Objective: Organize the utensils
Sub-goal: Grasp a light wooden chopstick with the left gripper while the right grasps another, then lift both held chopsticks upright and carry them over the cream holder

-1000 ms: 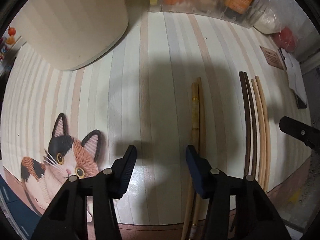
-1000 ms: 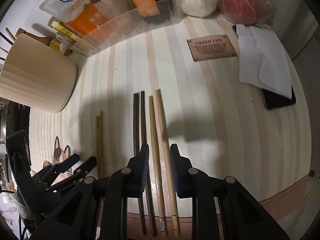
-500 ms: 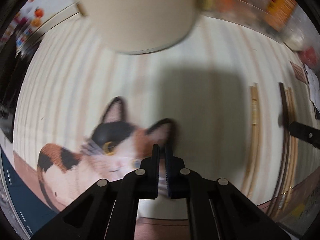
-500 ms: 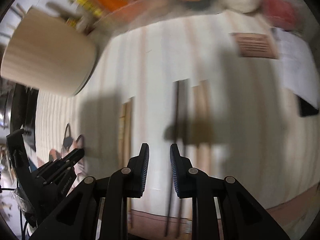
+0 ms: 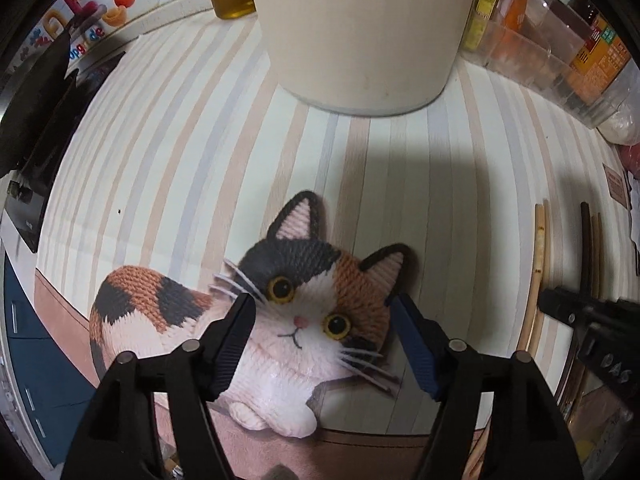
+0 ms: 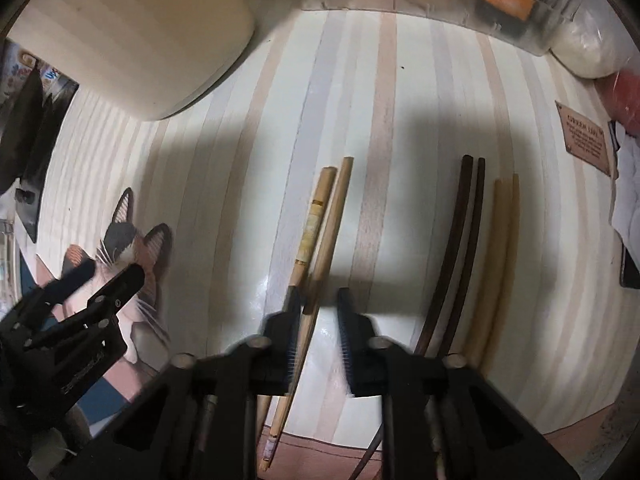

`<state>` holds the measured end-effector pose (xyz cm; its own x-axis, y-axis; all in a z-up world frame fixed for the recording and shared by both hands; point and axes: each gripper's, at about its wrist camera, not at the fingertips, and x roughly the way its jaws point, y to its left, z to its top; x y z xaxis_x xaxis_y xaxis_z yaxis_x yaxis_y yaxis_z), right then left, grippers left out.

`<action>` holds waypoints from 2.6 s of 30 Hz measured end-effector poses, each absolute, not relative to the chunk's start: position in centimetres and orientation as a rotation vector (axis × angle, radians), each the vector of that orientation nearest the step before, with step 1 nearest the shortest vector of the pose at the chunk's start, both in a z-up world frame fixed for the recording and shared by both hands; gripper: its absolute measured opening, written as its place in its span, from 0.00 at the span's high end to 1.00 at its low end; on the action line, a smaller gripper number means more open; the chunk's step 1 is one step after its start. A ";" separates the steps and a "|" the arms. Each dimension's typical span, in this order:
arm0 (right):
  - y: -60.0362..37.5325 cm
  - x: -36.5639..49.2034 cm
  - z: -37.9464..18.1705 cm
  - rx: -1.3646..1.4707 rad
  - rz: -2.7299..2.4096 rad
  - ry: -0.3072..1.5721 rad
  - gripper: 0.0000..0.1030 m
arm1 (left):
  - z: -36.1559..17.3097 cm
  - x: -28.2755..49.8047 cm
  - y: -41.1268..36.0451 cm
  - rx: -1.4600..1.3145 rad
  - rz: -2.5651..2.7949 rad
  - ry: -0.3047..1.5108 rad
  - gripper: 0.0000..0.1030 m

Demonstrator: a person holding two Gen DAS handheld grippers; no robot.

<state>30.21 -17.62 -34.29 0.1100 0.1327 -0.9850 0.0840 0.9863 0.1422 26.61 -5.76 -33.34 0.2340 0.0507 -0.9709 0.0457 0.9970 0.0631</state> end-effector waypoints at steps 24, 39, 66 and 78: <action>-26.4 28.1 -38.7 0.406 -0.093 1.479 0.94 | -33.5 24.3 -18.5 0.241 -0.313 1.346 0.94; -15.2 33.5 -38.7 0.143 0.092 1.496 0.94 | -33.6 26.3 -4.7 0.020 0.009 1.397 0.95; -14.6 35.2 -38.7 0.103 0.116 1.592 0.94 | -33.6 28.9 -3.3 -0.010 -0.026 1.396 0.96; -16.3 32.4 -34.1 0.165 0.142 1.391 0.95 | -27.2 27.7 -2.4 -0.039 -0.084 1.256 0.96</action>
<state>32.44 -16.30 -34.12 0.1738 0.1965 -0.9650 -0.0028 0.9800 0.1991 27.74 -2.44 -27.23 0.3066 -0.0847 -0.9480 0.0419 0.9963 -0.0754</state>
